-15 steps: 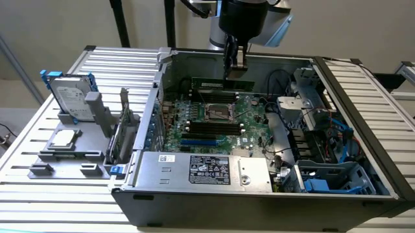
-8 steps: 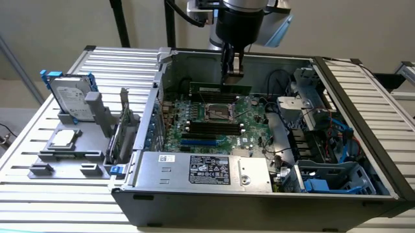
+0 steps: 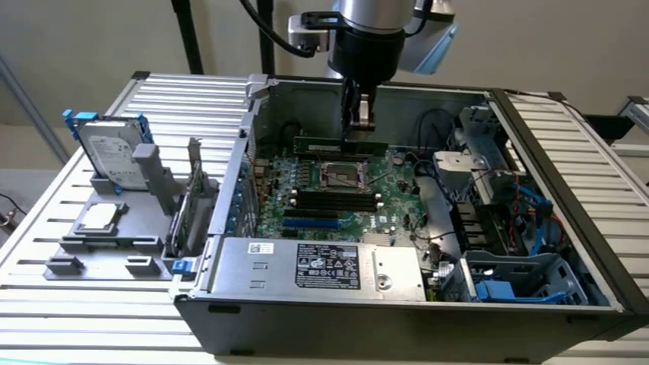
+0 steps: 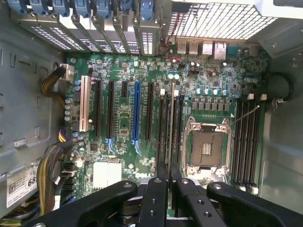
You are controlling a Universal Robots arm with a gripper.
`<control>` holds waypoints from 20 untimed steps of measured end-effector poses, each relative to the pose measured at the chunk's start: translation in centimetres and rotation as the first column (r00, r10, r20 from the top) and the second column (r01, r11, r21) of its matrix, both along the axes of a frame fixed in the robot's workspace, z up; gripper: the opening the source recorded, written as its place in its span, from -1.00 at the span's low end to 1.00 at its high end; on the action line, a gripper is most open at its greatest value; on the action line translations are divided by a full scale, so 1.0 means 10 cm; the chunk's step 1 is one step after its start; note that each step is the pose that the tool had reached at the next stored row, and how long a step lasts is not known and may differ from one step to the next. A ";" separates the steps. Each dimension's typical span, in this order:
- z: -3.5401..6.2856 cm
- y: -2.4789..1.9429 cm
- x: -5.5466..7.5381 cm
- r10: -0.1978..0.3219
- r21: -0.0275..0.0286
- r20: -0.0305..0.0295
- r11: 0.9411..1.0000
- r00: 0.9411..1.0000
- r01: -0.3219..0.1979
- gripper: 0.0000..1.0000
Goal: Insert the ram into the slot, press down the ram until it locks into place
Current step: 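Insert the ram into the slot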
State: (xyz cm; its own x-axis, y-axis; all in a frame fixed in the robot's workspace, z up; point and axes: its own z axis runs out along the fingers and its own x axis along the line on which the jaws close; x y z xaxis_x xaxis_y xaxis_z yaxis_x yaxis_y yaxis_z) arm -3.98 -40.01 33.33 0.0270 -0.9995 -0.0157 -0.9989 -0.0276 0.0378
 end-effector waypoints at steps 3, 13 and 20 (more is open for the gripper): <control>-0.054 0.000 0.00 0.000 0.000 0.000 1.000 1.000 0.000 -0.73; -0.236 0.000 0.00 0.000 0.000 0.000 1.000 1.000 0.000 -0.73; -0.363 0.000 0.01 0.000 0.000 0.000 1.000 1.000 0.000 -0.73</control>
State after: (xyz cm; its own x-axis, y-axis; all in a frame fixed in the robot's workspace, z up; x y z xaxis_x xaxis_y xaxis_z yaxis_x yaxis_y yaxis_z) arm -3.92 -40.01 29.70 0.0268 -0.9995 -0.0157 -0.9989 -0.0274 0.0378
